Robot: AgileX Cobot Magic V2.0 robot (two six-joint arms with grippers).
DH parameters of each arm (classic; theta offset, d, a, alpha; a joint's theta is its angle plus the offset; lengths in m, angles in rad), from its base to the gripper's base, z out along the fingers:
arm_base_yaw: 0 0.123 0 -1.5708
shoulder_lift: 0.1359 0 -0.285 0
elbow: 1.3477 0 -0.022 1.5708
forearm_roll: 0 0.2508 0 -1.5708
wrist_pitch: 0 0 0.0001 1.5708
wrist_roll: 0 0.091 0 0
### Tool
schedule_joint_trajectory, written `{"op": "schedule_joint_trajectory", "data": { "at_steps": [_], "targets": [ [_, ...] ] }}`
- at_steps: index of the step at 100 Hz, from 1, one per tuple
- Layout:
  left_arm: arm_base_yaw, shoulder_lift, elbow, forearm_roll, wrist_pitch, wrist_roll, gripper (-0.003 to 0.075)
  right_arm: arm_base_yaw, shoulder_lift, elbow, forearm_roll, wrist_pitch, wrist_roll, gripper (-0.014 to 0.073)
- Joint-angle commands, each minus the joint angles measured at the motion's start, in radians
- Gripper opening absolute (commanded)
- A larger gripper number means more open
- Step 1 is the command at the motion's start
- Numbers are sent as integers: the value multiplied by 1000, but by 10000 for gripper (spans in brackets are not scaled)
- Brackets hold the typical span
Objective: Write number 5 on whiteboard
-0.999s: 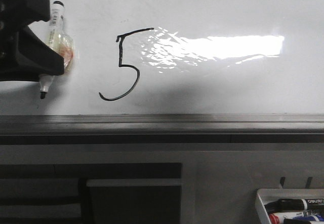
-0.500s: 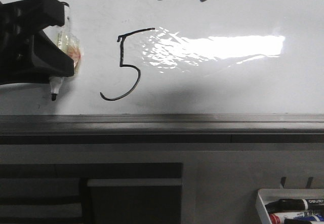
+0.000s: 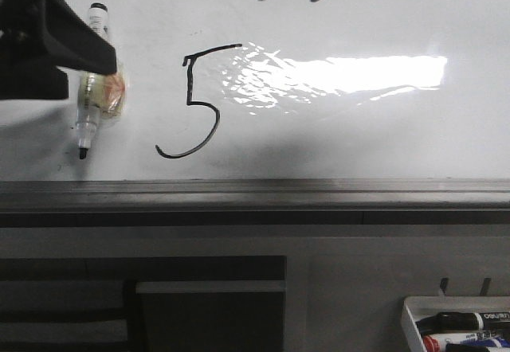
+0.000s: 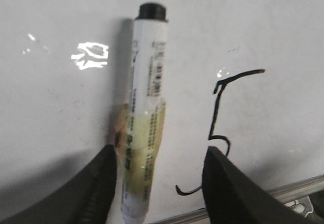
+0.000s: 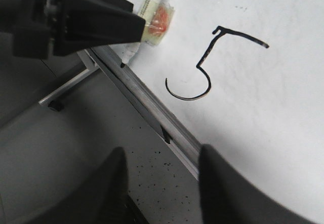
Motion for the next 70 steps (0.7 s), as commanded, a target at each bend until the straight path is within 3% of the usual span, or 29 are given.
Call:
{"op": "schedule_joint_trajectory", "data": {
  "at_steps": [1, 5, 19, 37, 49, 70],
  "targets": [
    [3, -102, -35, -1, -9, -11, 333, -8, -53, -14, -24, -68, -6, 20],
    [3, -150, -35, -1, 31, -11, 293, -8, -77, 3, -45, -85, -6, -67],
    [-2, -317, -18, 96, 84, -9, -14, -8, -185, 96, -73, -232, -6, -58],
    [-2, -517, 72, 331, -2, -9, -20, -8, -388, 303, -75, -438, -6, -58],
    [-2, -614, 178, 355, -56, -9, -20, -8, -555, 463, -75, -529, -6, -58],
    [-2, -702, 353, 463, -135, -9, -20, -8, -820, 708, -81, -538, -6, -59]
  ]
}}
